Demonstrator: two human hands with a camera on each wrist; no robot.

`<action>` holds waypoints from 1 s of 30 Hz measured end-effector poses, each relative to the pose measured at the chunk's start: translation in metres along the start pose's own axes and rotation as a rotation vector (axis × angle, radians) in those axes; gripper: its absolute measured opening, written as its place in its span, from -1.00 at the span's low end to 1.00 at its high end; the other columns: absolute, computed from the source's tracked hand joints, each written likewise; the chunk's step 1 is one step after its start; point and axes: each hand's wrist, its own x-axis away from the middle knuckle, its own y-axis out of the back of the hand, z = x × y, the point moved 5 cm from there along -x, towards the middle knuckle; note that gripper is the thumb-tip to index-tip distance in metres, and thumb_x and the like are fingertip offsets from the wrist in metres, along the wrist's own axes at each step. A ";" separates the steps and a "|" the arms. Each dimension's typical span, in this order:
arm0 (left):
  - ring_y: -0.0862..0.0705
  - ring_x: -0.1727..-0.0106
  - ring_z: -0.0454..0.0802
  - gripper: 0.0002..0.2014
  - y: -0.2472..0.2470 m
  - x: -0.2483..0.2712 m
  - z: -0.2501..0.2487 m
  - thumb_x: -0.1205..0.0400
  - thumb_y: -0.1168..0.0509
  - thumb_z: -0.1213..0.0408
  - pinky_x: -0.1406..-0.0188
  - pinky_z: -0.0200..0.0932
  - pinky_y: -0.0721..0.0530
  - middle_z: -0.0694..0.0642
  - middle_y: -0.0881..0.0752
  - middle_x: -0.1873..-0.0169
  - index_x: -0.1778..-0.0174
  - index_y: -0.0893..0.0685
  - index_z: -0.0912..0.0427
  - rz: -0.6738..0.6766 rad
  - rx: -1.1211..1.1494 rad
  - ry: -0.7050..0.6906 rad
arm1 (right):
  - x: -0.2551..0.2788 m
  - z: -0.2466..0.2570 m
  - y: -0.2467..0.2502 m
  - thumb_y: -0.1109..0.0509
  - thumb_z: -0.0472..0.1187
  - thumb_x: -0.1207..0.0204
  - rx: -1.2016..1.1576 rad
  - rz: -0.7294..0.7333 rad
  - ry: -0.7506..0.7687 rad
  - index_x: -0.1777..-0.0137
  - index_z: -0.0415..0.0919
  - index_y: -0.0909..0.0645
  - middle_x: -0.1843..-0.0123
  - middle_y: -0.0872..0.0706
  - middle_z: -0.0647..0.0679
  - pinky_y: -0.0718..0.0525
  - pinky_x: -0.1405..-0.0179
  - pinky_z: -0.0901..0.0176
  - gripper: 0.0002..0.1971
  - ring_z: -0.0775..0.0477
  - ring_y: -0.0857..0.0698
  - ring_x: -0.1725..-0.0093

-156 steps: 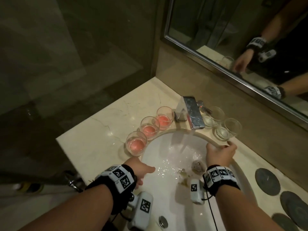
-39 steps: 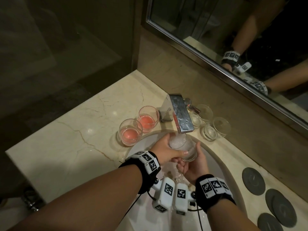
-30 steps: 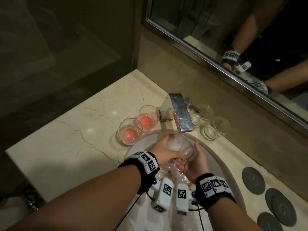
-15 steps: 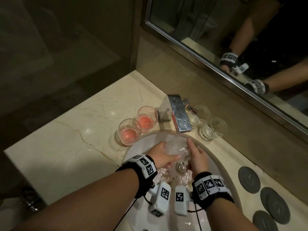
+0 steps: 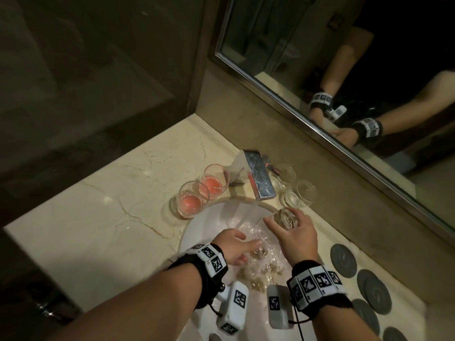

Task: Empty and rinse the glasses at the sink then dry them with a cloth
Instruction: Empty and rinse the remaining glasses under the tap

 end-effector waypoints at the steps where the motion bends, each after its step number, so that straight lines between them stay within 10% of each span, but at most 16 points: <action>1: -0.72 0.28 -0.06 -0.39 0.001 0.003 -0.001 -0.54 -0.50 0.02 -0.02 -0.07 -0.80 0.14 -0.74 0.06 -0.41 -0.49 0.26 0.004 -0.001 -0.007 | 0.003 0.005 0.002 -0.66 0.14 -0.21 0.018 -0.008 0.014 -0.28 -0.07 -0.61 -0.11 -0.61 -0.05 -0.63 -0.17 0.02 -0.36 -0.05 -0.62 -0.12; 10: -0.78 0.15 0.05 -0.25 0.015 0.036 -0.010 -0.41 -0.56 -0.08 0.00 -0.03 -0.77 0.18 -0.74 -0.08 -0.41 -0.50 0.23 0.147 0.127 -0.041 | 0.037 0.022 0.003 -0.63 0.37 -0.02 -0.254 0.097 -0.079 -0.15 0.07 -0.53 -0.14 -0.70 0.01 -0.77 0.00 -0.26 -0.26 -0.11 -0.78 0.05; 13: -0.76 0.15 0.08 -0.29 0.019 0.052 -0.020 -0.31 -0.54 -0.08 -0.13 0.09 -0.72 0.20 -0.74 -0.11 -0.30 -0.53 0.19 0.222 0.253 -0.087 | 0.058 0.021 -0.004 -0.69 0.09 -0.09 -0.563 0.198 -0.189 -0.16 -0.10 -0.49 -0.23 -0.65 -0.26 -0.80 0.08 -0.22 -0.32 -0.30 -0.80 0.09; 16: -0.76 0.19 0.01 -0.40 0.026 0.065 -0.030 -0.38 -0.53 -0.01 0.15 -0.09 -0.72 0.16 -0.75 -0.06 -0.26 -0.56 0.21 0.211 0.252 -0.156 | 0.079 0.025 -0.007 -0.62 -0.19 -0.16 -0.750 0.230 -0.246 -0.17 -0.20 -0.43 -0.21 -0.66 -0.35 -0.77 0.01 -0.21 -0.39 -0.43 -0.75 -0.07; 26: -0.66 0.31 -0.25 -0.30 0.036 0.092 -0.027 -0.28 -0.64 0.09 0.27 -0.31 -0.65 -0.12 -0.65 -0.14 -0.31 -0.49 -0.07 0.135 -0.471 -0.346 | 0.126 0.017 -0.022 -0.72 -0.10 -0.08 -0.267 0.365 -0.052 -0.45 0.20 -0.26 -0.13 -0.68 0.01 -0.77 -0.08 0.06 -0.03 0.14 -0.68 -0.14; 30: -0.74 0.14 -0.17 -0.35 0.028 0.097 -0.023 -0.43 -0.59 0.14 0.17 -0.25 -0.74 -0.10 -0.60 -0.27 -0.40 -0.46 -0.09 0.193 -0.423 -0.295 | 0.130 0.004 -0.021 -0.68 -0.04 -0.07 -0.305 0.289 -0.076 -0.35 0.20 -0.32 -0.11 -0.66 -0.01 -0.77 -0.03 -0.02 -0.14 0.10 -0.69 -0.09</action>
